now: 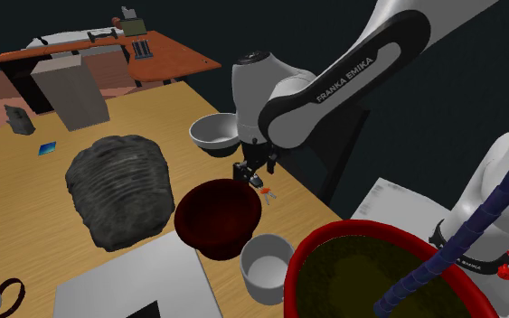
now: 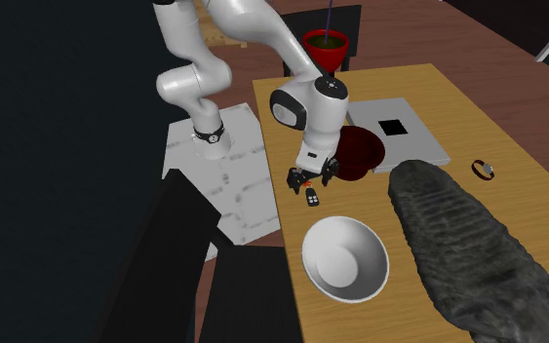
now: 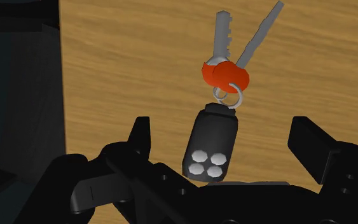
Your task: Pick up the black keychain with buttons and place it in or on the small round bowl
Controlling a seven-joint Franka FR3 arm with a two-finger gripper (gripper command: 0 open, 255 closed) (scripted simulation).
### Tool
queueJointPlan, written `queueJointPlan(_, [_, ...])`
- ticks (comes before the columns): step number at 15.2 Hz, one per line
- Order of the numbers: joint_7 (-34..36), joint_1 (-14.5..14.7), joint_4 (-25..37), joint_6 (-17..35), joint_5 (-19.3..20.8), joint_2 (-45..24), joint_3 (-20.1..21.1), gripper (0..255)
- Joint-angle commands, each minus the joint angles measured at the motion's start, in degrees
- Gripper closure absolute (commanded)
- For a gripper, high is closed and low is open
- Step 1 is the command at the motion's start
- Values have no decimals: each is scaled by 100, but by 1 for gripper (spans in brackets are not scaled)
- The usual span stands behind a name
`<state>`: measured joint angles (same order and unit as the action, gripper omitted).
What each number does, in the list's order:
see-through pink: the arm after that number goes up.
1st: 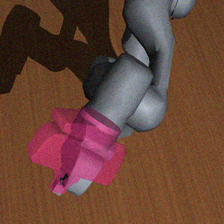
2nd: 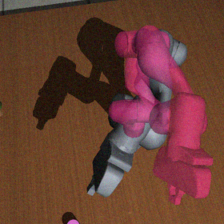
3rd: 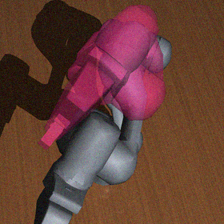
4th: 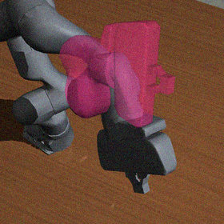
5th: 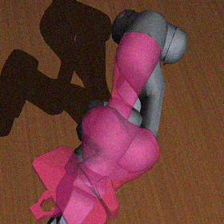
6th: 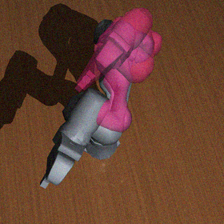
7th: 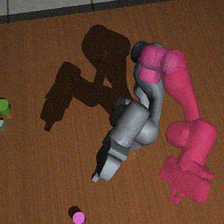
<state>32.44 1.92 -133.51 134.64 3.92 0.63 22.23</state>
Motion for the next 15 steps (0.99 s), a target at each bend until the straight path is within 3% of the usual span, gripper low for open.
queueJointPlan(1, [26, -9, -44, 120, 51, -78, -7, 0])
queueJointPlan(8, [25, -8, -45, 119, 50, -77, -8, 0])
queueJointPlan(9, [25, -8, -45, 119, 50, -77, -8, 255])
queueJointPlan(15, [25, -8, -45, 119, 50, -77, -8, 255])
